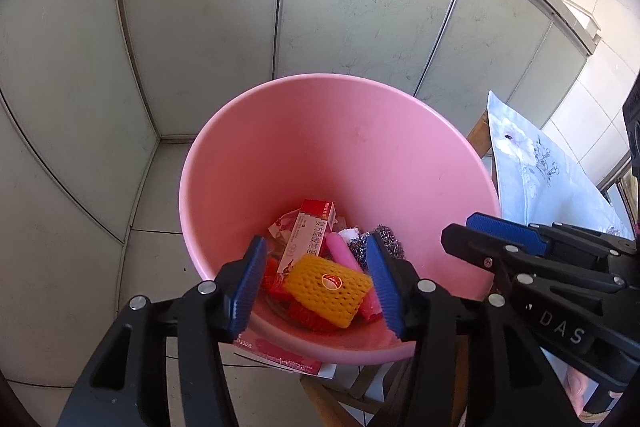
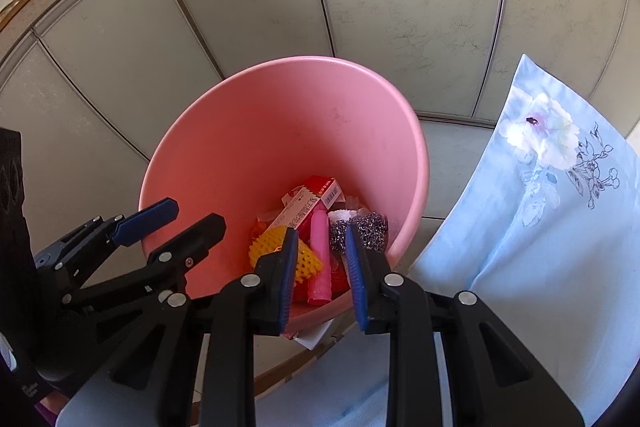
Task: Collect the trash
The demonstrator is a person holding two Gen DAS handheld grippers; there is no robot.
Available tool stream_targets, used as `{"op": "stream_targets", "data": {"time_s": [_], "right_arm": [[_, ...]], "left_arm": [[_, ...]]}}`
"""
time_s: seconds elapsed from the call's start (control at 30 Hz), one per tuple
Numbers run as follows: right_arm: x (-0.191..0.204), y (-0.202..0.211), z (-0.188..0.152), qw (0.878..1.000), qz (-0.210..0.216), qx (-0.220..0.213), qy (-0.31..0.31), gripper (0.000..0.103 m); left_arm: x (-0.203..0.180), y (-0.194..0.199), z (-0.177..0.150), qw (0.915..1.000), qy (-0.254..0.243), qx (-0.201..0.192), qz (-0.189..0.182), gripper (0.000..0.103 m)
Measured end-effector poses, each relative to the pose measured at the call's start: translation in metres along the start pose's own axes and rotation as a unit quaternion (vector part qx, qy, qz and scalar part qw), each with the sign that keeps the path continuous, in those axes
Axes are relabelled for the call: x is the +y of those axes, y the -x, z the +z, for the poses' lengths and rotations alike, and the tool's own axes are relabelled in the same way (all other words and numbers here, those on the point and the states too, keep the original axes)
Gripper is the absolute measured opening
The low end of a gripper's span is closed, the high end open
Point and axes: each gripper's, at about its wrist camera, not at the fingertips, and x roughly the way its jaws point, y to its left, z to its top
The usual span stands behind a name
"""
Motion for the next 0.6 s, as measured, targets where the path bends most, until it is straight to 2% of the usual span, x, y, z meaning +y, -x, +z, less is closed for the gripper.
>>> {"op": "stream_targets", "data": {"time_s": [0.07,0.1,0.43,0.6], "right_arm": [[0.001,0.002,-0.001,1.000,0.002,-0.002,0.001,0.035],[0.001,0.004,-0.001,1.000,0.004,-0.005,0.001,0.036],[0.003,0.012,0.000,1.000,-0.003,-0.022,0.007,0.041],[0.002,0.016,-0.001,0.999,-0.021,-0.040,0.014,0.041]], "left_arm": [[0.000,0.001,0.001,1.0000,0.002,-0.001,-0.001,0.051],[-0.001,0.002,0.001,1.0000,0.002,-0.002,-0.001,0.051],[-0.001,0.014,0.005,0.9999,0.008,-0.012,-0.005,0.055],[-0.002,0.018,0.007,0.9998,0.004,-0.020,-0.001,0.056]]}}
